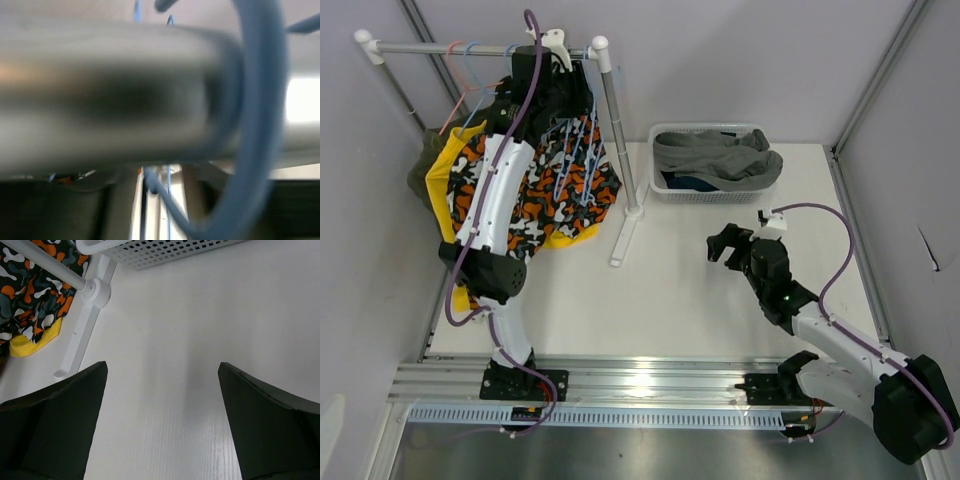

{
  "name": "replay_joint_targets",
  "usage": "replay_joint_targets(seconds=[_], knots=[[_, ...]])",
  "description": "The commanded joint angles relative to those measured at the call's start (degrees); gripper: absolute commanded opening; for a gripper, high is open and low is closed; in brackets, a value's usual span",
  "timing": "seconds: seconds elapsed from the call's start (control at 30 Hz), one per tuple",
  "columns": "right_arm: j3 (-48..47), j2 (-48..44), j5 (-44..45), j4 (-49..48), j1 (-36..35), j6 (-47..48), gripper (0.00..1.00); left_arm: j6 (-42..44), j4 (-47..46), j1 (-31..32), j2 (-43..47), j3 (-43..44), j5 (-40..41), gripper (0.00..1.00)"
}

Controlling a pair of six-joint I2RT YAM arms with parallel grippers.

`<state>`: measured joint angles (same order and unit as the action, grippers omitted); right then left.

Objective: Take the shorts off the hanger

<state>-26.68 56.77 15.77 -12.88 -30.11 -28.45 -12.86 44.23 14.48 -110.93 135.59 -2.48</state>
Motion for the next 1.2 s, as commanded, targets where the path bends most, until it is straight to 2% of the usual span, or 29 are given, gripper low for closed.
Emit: replay_joint_targets(seconds=[0.0, 0.03, 0.07, 0.4, 0.53, 0.6, 0.8, 1.0, 1.17], knots=[[0.13, -2.63, 0.49, 1.1, 0.14, 0.41, 0.99, -0.5, -1.07, -0.24, 4.4, -1.29, -1.39, 0.54], [0.13, -2.98, 0.66, 1.46, 0.14, 0.41, 0.99, -0.5, -0.9, -0.33, 4.93, -1.47, -1.39, 0.64], [0.13, -3.77, 0.58, 2.07, 0.14, 0.41, 0.99, -0.41, -0.64, -0.33, 5.46, -2.34, -1.39, 0.69], [0.66, -9.66, 2.07, 7.17, -1.53, -0.38, 0.99, 0.2, 3.67, -0.33, 14.42, -2.43, -0.33, 0.88], [1.36, -12.47, 2.51, 9.1, -2.15, -1.08, 0.99, 1.7, 5.69, -0.5, 19.26, -2.96, 1.86, 0.89], [1.71, -13.26, 2.42, 9.63, -2.41, -1.35, 0.99, 3.8, 6.31, -0.94, 22.07, -4.19, 5.55, 0.9], [1.8, -14.85, 2.6, 11.12, -3.55, -1.52, 0.99, 6.44, 1.92, -4.98, 30.16, -15.61, 9.33, 0.88], [0.66, -15.55, 2.42, 12.62, -3.99, 0.41, 0.99, 7.5, 0.77, -8.49, 27.71, -16.41, 11.27, 0.85], [-0.83, -15.55, 2.34, 15.96, -3.99, 2.51, 1.0, 6.71, 2.17, -11.92, 21.48, -10.18, 11.27, 0.82]])
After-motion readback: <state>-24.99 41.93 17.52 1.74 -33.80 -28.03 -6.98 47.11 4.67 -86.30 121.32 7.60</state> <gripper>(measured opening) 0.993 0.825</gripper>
